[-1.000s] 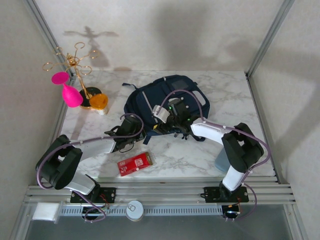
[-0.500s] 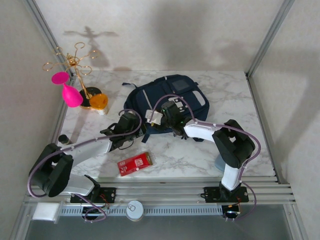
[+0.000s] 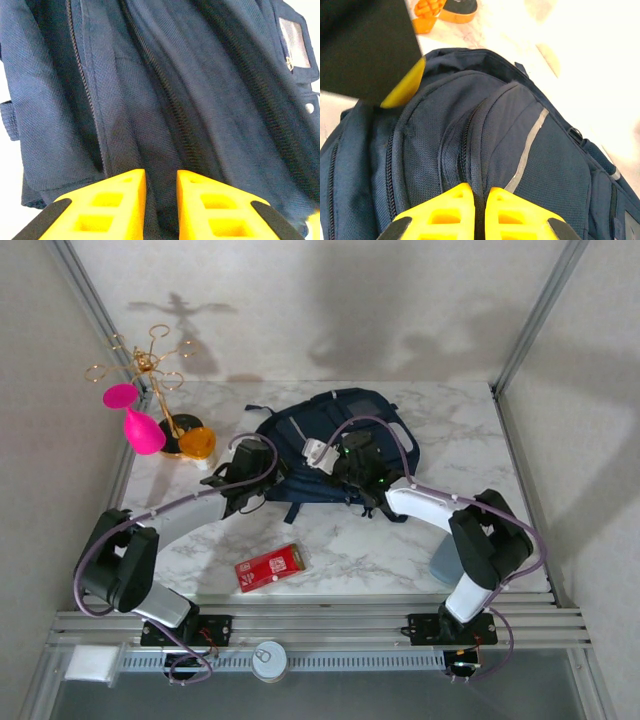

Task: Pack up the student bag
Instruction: Unzip the student bag at the center of the table.

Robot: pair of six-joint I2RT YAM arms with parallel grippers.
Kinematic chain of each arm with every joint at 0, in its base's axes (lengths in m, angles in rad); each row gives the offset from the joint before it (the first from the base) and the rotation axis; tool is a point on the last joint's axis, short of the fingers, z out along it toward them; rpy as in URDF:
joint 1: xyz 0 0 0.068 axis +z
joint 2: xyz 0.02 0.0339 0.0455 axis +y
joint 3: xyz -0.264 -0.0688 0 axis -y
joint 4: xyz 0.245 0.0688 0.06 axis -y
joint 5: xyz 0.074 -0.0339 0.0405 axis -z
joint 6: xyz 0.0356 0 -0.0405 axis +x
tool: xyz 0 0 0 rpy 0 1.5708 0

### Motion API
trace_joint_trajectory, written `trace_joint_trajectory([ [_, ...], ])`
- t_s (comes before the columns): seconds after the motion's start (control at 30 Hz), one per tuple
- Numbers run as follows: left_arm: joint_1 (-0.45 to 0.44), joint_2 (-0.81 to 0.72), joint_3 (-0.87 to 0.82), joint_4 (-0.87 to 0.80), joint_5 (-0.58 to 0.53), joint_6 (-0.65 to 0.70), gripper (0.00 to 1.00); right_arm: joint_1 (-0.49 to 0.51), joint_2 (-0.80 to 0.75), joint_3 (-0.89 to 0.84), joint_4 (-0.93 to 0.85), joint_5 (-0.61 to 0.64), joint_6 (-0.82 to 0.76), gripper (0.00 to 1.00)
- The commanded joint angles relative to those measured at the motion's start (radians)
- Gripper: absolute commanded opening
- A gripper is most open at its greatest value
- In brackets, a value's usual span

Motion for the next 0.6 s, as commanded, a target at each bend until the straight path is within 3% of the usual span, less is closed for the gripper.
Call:
trace_joint_trajectory([
  [0.0,0.003,0.001,-0.051,0.091,0.055,0.006,0.22,-0.019,-0.089,-0.026,0.146,-0.004,0.114,0.00],
  [0.23,-0.024,-0.147,-0.055,0.023,0.064,0.254,0.30,-0.024,-0.093,0.027,0.062,-0.073,0.209,0.00],
  [0.43,-0.126,-0.263,-0.125,0.073,0.075,0.537,0.40,-0.038,-0.116,0.058,-0.015,-0.178,0.271,0.00],
  [0.57,-0.211,-0.218,-0.088,0.057,0.035,0.656,0.41,-0.048,-0.116,0.088,-0.061,-0.232,0.280,0.00],
])
